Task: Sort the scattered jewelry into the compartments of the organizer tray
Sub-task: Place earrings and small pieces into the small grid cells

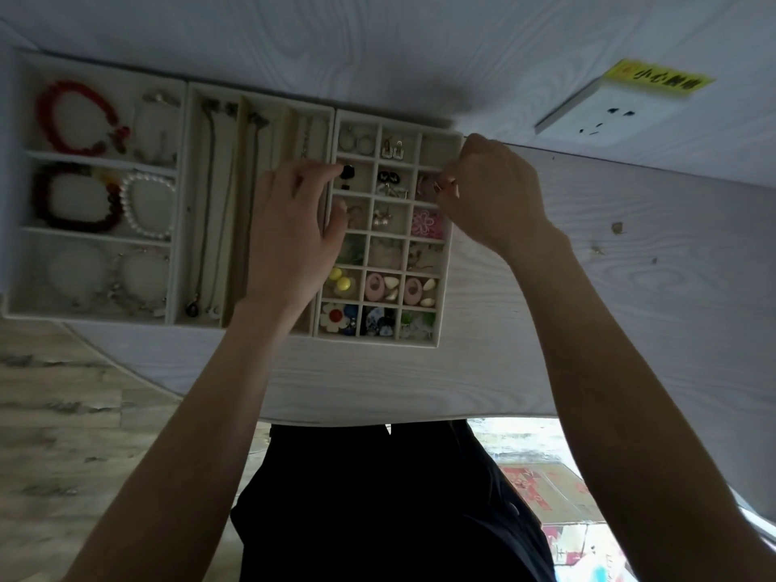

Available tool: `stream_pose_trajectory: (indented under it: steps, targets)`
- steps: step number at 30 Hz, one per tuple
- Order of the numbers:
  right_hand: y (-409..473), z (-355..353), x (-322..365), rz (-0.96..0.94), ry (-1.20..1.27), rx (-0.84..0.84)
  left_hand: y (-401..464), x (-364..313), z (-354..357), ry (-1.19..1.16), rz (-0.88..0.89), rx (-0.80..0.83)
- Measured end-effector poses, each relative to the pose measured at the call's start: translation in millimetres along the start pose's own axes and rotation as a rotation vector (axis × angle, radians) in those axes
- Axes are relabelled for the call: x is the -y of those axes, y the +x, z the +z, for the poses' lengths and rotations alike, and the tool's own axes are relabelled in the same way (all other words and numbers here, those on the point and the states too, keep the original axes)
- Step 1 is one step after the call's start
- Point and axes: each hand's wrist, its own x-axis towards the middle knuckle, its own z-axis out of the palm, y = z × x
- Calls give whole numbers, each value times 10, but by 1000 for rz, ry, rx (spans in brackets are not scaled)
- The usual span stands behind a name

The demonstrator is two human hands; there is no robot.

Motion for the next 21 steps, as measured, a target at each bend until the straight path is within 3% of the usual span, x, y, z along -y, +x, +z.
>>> stream_pose_trajectory:
  steps: [10,21]
  targets:
    - [9,132,35,137,112,-52,-4,-10,1,-5,-14,15]
    - [3,75,-27,112,154,-62,1,-1,5,-14,-16,16]
